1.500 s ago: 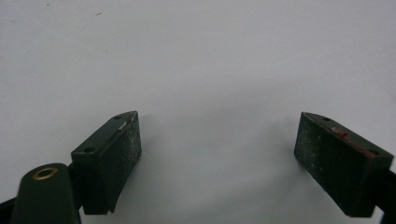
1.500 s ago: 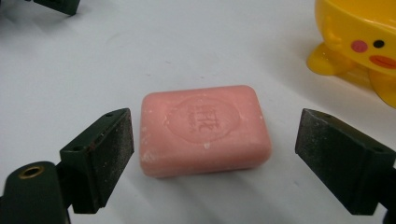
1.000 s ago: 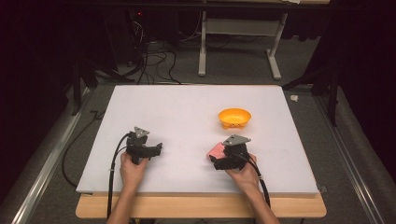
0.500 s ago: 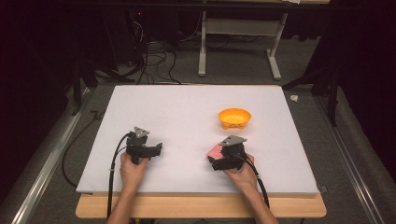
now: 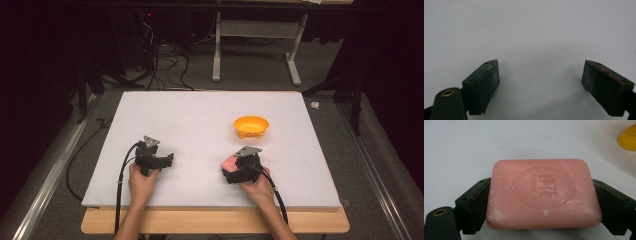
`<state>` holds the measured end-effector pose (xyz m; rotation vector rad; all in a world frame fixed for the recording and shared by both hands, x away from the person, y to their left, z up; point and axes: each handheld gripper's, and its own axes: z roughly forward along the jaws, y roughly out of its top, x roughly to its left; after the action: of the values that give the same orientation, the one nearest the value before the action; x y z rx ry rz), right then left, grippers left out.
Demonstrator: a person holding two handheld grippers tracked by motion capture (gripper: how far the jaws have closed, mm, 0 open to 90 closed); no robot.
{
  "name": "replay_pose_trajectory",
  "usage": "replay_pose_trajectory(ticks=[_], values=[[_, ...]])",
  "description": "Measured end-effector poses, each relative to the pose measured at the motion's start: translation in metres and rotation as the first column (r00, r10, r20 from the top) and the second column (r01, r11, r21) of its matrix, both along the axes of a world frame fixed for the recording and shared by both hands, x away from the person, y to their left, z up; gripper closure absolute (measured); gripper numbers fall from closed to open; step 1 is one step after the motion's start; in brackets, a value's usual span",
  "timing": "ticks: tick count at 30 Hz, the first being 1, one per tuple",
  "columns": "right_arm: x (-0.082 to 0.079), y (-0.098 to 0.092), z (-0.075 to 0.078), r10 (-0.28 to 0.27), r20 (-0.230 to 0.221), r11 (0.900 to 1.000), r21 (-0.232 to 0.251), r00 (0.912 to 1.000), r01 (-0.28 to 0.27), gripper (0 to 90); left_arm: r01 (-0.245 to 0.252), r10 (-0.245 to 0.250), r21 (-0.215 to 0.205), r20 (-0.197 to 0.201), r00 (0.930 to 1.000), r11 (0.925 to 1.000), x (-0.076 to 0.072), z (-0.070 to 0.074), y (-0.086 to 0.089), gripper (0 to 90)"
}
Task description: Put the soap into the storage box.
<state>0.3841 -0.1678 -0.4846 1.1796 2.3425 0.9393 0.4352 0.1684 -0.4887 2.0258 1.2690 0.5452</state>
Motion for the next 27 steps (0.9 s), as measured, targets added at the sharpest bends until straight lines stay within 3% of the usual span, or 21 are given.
replay_pose_trajectory(ticks=[18, 27], values=[[-0.0007, -0.0001, 0.0011, 0.004, -0.006, 1.0, -0.001, 1.0, -0.004, 13.7, 0.001, -0.001, -0.001, -0.003, 1.0, 1.0, 0.0002, 0.0001, 0.0002, 15.4], [-0.0043, -0.0034, 0.0065, -0.002, -0.013, 0.999, 0.035, 0.9999, 0.002, 13.8, 0.001, -0.001, -0.002, -0.003, 1.0, 1.0, 0.0001, 0.0001, 0.0002, 15.4]])
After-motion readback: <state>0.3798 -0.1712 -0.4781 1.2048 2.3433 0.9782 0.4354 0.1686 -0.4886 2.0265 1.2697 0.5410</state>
